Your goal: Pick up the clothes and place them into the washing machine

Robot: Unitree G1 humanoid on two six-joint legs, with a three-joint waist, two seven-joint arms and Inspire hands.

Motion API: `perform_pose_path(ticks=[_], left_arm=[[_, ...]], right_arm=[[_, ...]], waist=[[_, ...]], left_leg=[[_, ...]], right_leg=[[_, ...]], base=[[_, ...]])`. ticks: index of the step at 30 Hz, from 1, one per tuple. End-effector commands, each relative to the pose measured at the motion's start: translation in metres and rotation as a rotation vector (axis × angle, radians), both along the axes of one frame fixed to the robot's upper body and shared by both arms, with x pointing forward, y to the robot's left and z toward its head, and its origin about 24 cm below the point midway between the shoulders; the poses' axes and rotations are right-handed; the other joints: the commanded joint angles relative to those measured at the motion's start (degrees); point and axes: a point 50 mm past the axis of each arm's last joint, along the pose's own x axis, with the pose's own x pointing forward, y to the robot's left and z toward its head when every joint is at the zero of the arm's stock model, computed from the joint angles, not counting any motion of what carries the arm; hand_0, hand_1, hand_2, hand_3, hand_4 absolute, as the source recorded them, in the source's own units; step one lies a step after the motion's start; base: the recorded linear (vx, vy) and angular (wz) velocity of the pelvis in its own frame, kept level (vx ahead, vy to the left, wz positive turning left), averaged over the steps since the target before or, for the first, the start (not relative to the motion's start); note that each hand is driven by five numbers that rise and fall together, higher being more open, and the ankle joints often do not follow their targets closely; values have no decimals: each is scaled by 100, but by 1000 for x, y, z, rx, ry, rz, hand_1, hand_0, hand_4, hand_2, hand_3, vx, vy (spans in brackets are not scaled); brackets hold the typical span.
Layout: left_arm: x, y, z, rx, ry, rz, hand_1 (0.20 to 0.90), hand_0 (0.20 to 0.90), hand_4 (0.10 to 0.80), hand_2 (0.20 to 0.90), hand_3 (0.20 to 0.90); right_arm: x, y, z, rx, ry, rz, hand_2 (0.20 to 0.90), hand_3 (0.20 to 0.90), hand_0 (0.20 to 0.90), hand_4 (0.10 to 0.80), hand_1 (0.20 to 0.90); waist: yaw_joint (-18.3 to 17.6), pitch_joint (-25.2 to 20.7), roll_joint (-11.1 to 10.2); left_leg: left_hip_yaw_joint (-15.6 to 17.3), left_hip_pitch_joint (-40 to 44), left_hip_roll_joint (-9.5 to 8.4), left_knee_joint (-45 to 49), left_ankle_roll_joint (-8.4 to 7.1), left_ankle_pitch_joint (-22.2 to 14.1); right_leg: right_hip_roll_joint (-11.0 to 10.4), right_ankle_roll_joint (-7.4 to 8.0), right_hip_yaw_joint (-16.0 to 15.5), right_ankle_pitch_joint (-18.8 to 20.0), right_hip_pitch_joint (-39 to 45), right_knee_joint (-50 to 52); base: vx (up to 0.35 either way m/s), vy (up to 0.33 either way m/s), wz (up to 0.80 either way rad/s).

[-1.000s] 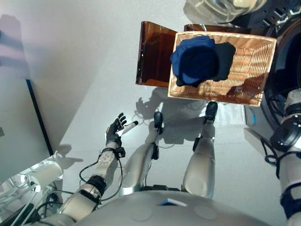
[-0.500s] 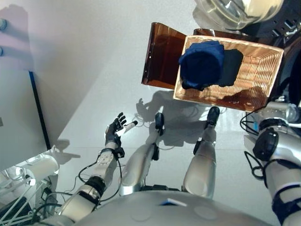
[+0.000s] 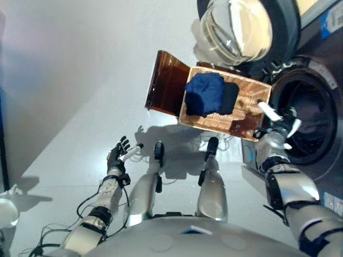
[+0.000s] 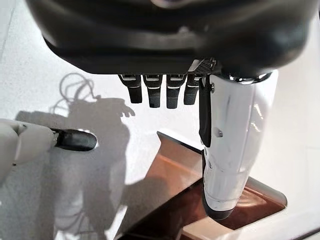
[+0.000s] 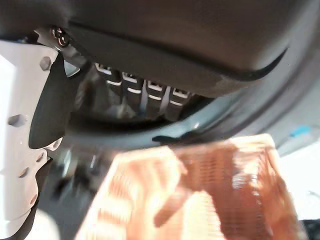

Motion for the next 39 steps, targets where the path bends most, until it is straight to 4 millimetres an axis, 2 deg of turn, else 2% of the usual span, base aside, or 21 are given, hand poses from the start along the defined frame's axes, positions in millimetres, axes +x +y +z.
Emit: perform_pose_path(ticks=[1,2,3,6,9,10,13,16,25,26,29,32,39], left_arm=[[6,16,8,85,-51,31,900,900,800,900,900],[5,16,8,85,-51,32,900,900,800,900,900],[7,16,9,88,-60,38,900,900,800,900,900],[7,17,11,104,-74,45,900,900,800,900,900],[9,17,15,110,-101,46,900,900,800,900,900],[7,17,14,120,-98,37,900,900,800,900,900],[7,17,15,124,-101,39,900,900,800,900,900],[6,14,14,122,-101,31,900,900,800,900,900],[13,9,18,118,-123,21,900,900,800,900,900],[16,8,22,120,-150,16,900,900,800,900,900],[20,7,27,122,-178,5,900,900,800,900,900],[20,8,29,119,-190,-2,900,900,800,900,900],[16,10,24,121,-160,2,900,900,800,900,900]], right_arm=[[9,9,10,-243,51,190,900,900,900,800,900],[9,9,10,-244,52,190,900,900,900,800,900],[9,19,5,-340,102,273,900,900,900,800,900],[10,30,4,-430,116,348,900,900,900,800,900],[16,42,14,-580,94,459,900,900,900,800,900],[18,41,19,-706,120,522,900,900,900,800,900],[24,40,30,-795,109,537,900,900,900,800,900],[33,30,42,-835,116,470,900,900,900,800,900],[56,36,75,-986,75,435,900,900,900,800,900],[61,38,86,-1033,44,431,900,900,900,800,900],[65,36,91,-1044,51,414,900,900,900,800,900],[71,43,97,-1039,31,430,900,900,900,800,900],[74,55,95,-1017,15,478,900,900,900,800,900]], waist=[[116,-175,-14],[113,-176,-14],[122,-172,-13],[142,-151,19],[142,-129,45],[152,-130,70],[166,-137,99],[223,-160,154],[277,-166,202],[300,-132,223],[376,-101,258],[442,-76,279],[461,-81,249]], left_leg=[[-54,-61,274,-48,-679,-98],[-55,-59,274,-48,-679,-99],[-61,-43,289,-48,-676,-85],[-72,-46,293,-48,-672,-64],[-63,-65,309,-48,-676,-44],[-65,-82,313,-48,-676,-40],[-64,-95,314,-48,-673,-37],[-58,-109,308,-48,-664,-31],[-63,-158,292,-48,-640,-40],[-78,-190,281,-48,-636,-30],[-106,-239,269,-48,-641,-3],[-134,-270,270,-48,-644,18],[-158,-282,263,-48,-637,8]], right_leg=[[-214,213,90,-167,82,283],[-214,213,89,-169,84,284],[-196,204,74,-189,95,304],[-189,199,58,-197,99,298],[-180,207,49,-187,65,301],[-172,207,49,-196,53,298],[-174,213,45,-192,31,297],[-187,216,37,-189,19,304],[-200,219,63,-177,-59,318],[-202,215,74,-174,-94,331],[-216,213,42,-166,-107,325],[-225,216,4,-151,-110,317],[-229,215,-13,-151,-104,326]], base=[[6,-30,-3],[10,-35,-2],[7,-33,0],[3,-25,1],[0,0,0],[0,0,0],[0,0,0],[0,0,0],[0,0,0],[0,0,0],[-11,5,0],[-1,-2,6],[11,1,4]])
